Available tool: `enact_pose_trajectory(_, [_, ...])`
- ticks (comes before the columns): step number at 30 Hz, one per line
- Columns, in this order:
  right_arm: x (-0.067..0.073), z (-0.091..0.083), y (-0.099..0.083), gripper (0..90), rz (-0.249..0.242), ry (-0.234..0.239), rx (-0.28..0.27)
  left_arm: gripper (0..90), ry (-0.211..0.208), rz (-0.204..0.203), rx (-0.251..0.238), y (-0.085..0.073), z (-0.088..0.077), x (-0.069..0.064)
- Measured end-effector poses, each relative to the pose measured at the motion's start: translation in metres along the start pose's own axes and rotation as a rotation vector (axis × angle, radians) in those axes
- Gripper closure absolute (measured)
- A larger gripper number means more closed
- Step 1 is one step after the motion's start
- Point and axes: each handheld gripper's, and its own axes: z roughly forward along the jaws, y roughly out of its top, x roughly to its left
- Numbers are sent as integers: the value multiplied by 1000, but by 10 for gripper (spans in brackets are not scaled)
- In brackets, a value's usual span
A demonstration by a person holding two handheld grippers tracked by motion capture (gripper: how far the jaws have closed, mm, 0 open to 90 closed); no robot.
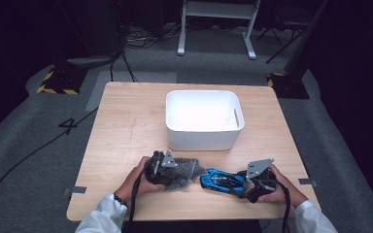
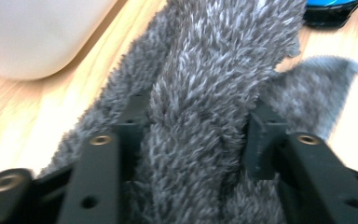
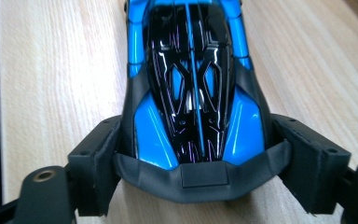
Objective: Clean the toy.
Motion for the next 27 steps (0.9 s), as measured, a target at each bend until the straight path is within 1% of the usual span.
enact_pose_trajectory(2, [0,-3,0,205,10,2,-16,586,-4,-12,-2,-4,-3,3])
enact_pose_trajectory(4, [-1,-7,0,193,24,-7,-32,613,0,-5,6,-6,-6,4])
enact_pose_trajectory(5, [-1,-9,1,193,27,-9,-44,626,2,-13,6,-7,-7,3])
enact_pose_trajectory(8, [1,-11,5,194,26,-25,-60,646,-6,2,13,-9,-9,1])
enact_pose_trajectory(13, [6,-10,19,194,23,-49,-70,651,-28,3,18,-13,-13,-5])
enact_pose_trajectory(15, [8,-9,26,200,23,-45,-84,651,-37,11,17,-17,-17,-9])
enact_pose_trajectory(16, [9,-7,30,203,32,-44,-87,651,-42,9,11,-19,-18,-10])
enact_pose_trajectory(17, [9,-6,32,203,31,-40,-87,650,-49,6,6,-22,-20,-11])
enact_pose_trajectory(19, [10,-1,40,204,27,-46,-75,648,-57,-1,-5,-27,-22,-13])
enact_pose_trajectory(21, [12,3,47,207,17,-32,-70,644,-68,-4,-23,-31,-24,-14])
enact_pose_trajectory(23, [13,8,54,203,14,-31,-58,641,-75,-2,-27,-33,-25,-14])
enact_pose_trajectory(25, [13,14,61,205,13,-18,-47,639,-78,-4,-29,-33,-25,-14])
enact_pose_trajectory(27, [12,20,67,208,15,-28,-32,637,-84,4,-34,-33,-24,-13])
